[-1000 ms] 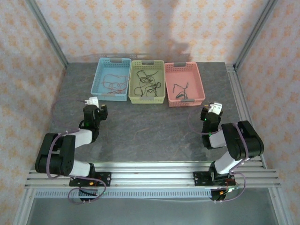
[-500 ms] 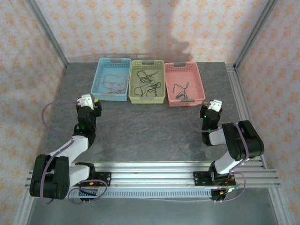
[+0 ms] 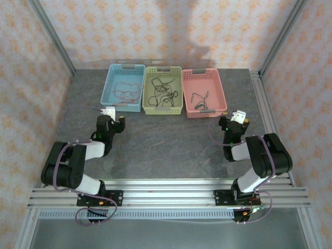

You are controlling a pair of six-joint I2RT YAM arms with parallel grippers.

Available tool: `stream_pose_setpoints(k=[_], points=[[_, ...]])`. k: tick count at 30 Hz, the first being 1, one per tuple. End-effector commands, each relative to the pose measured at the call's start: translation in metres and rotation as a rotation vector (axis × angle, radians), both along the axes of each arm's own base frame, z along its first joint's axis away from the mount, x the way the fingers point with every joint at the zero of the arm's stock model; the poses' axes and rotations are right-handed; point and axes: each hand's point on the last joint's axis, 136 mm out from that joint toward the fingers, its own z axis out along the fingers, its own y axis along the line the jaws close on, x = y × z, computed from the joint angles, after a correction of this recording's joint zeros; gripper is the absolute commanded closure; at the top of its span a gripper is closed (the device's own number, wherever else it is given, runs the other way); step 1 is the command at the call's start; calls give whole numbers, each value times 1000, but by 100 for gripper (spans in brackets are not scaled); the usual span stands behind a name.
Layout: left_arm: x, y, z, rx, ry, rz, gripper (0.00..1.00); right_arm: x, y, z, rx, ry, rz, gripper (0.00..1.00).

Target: Untangle the cables

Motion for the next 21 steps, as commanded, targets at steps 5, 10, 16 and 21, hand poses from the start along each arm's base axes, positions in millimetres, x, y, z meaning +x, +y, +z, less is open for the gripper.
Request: stream_pose_setpoints(k=[5, 10, 16, 21], points=[[11, 15, 15, -15, -66, 66, 0, 5, -13, 4, 16, 6, -70, 0], [11, 14, 16, -16, -69, 65, 0, 5, -13, 4, 15, 8, -70, 1], [11, 14, 15, -16, -67, 65, 0, 5, -13, 4, 15, 7, -71, 1], [11, 14, 16, -17, -69, 65, 0, 5, -12, 4, 16, 7, -70, 1]])
